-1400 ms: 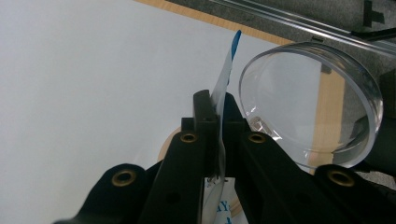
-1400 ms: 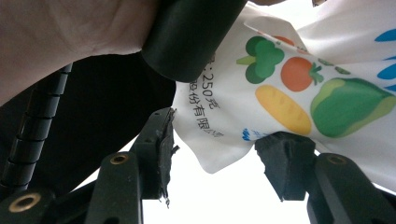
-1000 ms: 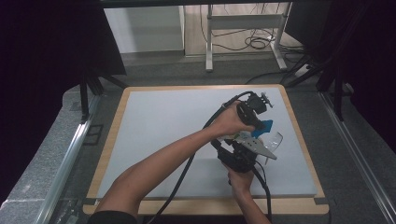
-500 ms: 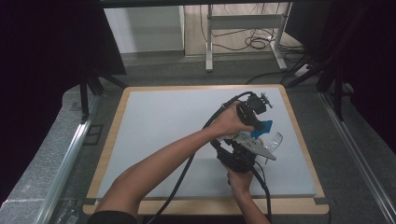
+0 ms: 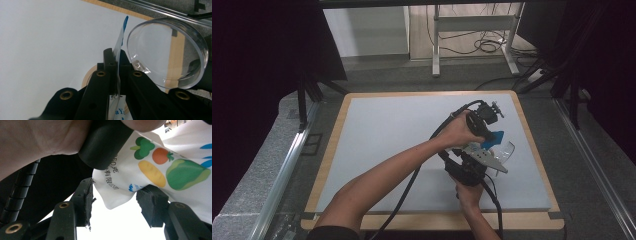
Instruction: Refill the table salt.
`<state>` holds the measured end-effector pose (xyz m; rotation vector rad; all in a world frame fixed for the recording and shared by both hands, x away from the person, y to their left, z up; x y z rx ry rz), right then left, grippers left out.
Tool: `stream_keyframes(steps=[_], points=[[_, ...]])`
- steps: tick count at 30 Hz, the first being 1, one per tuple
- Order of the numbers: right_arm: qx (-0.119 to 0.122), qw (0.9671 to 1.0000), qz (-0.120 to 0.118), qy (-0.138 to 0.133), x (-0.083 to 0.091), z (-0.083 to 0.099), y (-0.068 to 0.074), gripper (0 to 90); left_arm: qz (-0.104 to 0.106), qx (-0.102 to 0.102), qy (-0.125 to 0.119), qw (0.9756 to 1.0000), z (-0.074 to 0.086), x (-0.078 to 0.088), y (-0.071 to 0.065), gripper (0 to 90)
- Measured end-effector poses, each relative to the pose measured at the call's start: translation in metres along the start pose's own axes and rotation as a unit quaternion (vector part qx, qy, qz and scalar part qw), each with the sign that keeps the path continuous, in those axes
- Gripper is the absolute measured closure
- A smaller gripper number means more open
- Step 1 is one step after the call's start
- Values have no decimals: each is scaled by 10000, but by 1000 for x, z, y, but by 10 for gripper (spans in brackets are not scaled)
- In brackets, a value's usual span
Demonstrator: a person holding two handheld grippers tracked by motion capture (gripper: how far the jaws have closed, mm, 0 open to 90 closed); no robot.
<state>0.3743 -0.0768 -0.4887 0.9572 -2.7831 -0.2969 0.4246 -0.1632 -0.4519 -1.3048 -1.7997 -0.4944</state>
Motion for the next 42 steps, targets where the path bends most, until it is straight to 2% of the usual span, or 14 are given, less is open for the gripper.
stream_keyframes(steps=[42], points=[[9, 10000, 4, -57, -1, -2, 0, 494, 3, 21, -13, 10000, 0, 2, 4, 900]])
Point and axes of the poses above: each handheld gripper's, and its own axes: x roughly backward along the jaws, z roughly out of its underside, y roughly to its left, the point moved 10 cm from there along -x, roughly forward along the jaws, and after that the axes turned 5 degrees about x, right-handed, at the moved point
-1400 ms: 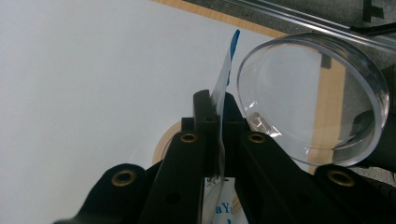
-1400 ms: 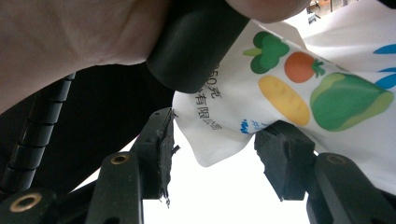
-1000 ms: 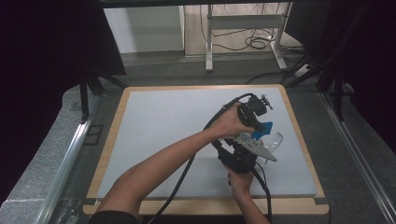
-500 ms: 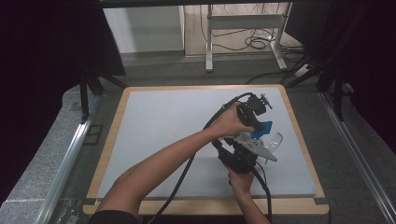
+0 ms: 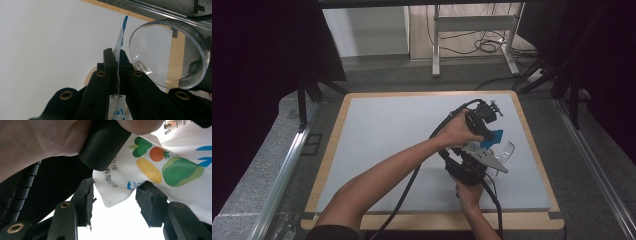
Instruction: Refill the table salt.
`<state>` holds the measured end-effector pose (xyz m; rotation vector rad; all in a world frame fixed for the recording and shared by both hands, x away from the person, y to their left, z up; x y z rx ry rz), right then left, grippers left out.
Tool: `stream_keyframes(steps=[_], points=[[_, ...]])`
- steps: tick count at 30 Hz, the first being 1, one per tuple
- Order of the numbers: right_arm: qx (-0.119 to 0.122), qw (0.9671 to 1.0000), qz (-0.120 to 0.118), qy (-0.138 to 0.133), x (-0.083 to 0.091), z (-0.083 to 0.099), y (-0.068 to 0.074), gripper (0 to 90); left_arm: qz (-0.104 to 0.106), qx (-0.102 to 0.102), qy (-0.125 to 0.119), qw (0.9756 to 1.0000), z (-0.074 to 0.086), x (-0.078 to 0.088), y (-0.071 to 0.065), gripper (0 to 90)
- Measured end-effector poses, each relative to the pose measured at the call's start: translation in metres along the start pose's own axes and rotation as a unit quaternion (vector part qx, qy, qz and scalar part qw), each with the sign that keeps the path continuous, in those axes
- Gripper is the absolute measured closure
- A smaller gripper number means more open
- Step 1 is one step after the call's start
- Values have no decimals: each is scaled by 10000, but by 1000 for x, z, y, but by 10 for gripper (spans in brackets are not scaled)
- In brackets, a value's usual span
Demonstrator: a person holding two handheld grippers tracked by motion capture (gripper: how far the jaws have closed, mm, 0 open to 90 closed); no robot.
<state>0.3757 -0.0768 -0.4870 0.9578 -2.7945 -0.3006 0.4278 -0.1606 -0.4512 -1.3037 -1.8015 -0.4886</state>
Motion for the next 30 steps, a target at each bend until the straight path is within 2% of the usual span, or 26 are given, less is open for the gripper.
stream_keyframes(steps=[21, 30], points=[[25, 9999, 36, -101, 0, -3, 2, 494, -6, -1, -50, 10000, -2, 4, -1, 900], [172, 9998, 43, 98, -3, 10, 0, 493, 10, 80, -138, 9999, 0, 8, 4, 900]])
Point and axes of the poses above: each handheld gripper's, and its own axes: x roughly backward along the jaws, z roughly out of its underside, y roughly to its left, the point moved 10 cm from there along -x, roughly forward along the jaws, and after that the axes turned 5 degrees about x, right-handed, at the moved point
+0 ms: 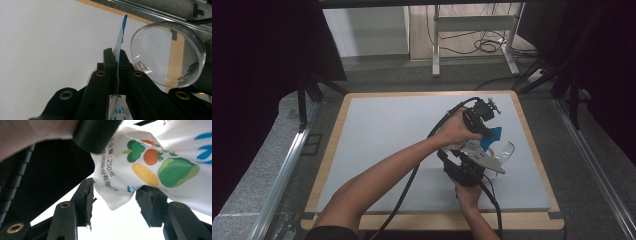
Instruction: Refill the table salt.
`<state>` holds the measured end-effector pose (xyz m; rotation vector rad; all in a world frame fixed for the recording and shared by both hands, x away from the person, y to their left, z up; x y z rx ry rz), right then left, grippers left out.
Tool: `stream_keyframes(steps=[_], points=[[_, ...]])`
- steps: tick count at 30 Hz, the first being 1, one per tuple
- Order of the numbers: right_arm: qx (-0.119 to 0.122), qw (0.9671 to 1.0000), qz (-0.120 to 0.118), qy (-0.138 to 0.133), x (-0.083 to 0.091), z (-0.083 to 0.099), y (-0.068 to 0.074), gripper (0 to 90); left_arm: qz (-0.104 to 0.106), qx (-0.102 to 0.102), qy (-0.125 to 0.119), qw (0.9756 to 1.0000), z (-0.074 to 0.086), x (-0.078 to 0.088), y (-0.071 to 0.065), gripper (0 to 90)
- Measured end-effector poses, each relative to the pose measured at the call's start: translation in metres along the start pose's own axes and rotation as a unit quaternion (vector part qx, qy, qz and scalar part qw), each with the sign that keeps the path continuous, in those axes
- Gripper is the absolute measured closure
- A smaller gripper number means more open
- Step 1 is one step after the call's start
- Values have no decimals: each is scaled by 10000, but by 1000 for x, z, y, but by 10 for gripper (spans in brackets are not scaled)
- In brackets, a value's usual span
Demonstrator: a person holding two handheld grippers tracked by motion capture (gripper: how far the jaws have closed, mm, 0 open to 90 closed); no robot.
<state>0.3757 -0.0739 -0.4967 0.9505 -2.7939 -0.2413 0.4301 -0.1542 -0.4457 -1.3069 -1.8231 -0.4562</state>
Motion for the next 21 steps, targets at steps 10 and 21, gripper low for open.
stream_keyframes(steps=[10, 21], points=[[106, 9997, 82, 211, 3, 16, -4, 492, 52, 43, -122, 9999, 3, 7, 0, 899], [215, 9989, 163, 383, 2, 28, -9, 490, 90, 213, -277, 9993, 11, 9, 6, 898]])
Point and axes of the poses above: each handheld gripper's, and its own axes: x roughly backward along the jaws, z roughly out of its underside, y roughly to its left, the point moved 10 cm from there along -x, roughly forward along the jaws, and after that the axes turned 5 degrees about x, right-handed, at the moved point
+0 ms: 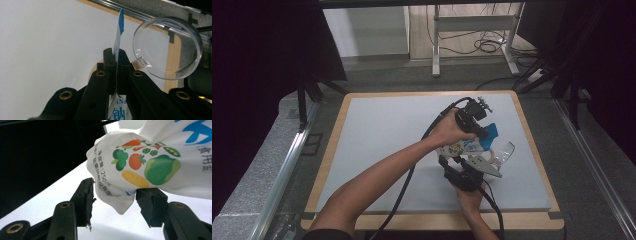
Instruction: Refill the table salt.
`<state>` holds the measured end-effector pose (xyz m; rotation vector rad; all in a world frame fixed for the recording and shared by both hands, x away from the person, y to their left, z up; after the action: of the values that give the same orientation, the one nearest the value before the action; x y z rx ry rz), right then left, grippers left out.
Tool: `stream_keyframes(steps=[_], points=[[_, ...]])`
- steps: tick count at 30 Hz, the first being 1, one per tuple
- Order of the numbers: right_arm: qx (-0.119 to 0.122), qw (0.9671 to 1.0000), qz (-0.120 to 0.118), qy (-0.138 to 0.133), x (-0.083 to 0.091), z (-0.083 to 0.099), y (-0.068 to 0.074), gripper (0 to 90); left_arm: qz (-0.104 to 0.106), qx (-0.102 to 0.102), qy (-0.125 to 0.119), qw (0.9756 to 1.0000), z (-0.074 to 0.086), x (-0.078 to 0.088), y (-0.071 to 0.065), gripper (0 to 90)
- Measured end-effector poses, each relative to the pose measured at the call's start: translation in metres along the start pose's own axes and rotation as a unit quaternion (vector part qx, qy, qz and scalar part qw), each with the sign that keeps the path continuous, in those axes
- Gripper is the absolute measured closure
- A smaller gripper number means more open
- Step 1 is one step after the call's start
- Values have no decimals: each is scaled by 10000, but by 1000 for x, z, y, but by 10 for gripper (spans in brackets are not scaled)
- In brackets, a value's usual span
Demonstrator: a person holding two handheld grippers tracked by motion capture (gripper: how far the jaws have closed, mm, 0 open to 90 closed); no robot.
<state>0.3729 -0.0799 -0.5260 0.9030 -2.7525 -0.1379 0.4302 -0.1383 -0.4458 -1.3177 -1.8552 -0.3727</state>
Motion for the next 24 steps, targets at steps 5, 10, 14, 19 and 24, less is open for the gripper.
stream_keyframes(steps=[5, 10, 14, 19, 24], points=[[55, 9999, 81, 51, 1, 5, -3, 484, 87, 42, -161, 9998, 3, 7, 1, 898], [141, 9997, 173, 121, 4, 10, -5, 475, 161, 90, -272, 9995, 9, 15, 3, 898], [205, 9993, 224, 208, 6, 13, -7, 464, 240, 133, -369, 9989, 12, 21, 1, 899], [227, 9986, 283, 390, 8, 18, -12, 431, 405, 209, -564, 9974, 21, 32, -1, 899], [452, 9974, 287, 483, 10, 22, -12, 397, 514, 260, -707, 9958, 31, 41, -1, 899]])
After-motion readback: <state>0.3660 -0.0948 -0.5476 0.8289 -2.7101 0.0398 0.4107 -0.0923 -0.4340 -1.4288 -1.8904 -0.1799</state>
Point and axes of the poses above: each handheld gripper's, and its own axes: x roughly backward along the jaws, z roughly out of its underside, y roughly to its left, the point moved 10 cm from there along -x, roughly forward along the jaws, and after that the axes turned 5 degrees about x, right-handed, at the moved point
